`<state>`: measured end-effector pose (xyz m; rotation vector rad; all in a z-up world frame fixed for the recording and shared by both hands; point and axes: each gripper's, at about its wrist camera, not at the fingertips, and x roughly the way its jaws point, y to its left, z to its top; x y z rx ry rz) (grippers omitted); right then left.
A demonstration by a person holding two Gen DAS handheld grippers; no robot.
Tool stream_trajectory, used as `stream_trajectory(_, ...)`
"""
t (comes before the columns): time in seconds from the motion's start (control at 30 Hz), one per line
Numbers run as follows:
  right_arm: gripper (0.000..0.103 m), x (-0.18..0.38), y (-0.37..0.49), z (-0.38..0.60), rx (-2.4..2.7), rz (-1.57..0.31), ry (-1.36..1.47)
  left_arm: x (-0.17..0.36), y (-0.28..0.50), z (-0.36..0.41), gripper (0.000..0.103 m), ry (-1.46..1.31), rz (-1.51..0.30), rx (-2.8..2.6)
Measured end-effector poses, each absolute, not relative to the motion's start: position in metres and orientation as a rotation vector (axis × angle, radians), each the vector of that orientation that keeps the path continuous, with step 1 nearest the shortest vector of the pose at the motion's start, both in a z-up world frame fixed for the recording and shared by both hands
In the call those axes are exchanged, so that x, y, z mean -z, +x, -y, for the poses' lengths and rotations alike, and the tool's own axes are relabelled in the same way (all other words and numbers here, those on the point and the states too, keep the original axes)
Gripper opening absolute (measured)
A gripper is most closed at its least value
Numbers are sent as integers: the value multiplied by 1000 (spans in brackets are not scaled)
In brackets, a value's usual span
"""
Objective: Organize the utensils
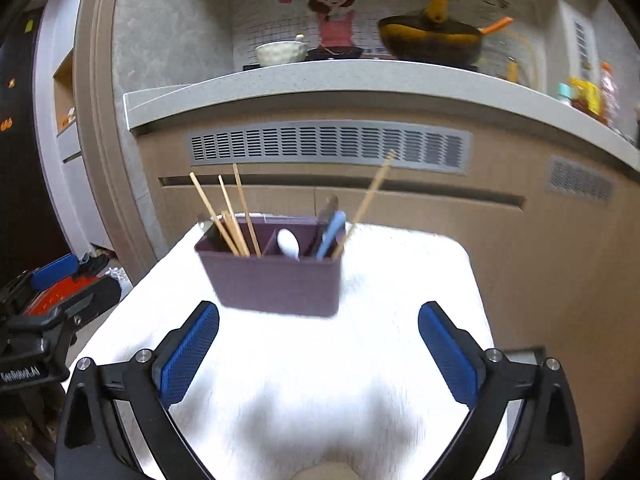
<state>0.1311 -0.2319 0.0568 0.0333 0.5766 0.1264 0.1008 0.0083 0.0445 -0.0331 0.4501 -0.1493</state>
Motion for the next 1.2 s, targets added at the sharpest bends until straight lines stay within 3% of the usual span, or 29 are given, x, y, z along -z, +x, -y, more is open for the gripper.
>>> stream_trajectory(0.4,102,-45,44,233,14,-486,0,-28,28,2,103,-12,-427,134)
stream_trajectory(1.2,102,-42,30,234,-19,-495,4,-29,23,-8,103,-44,-456,105)
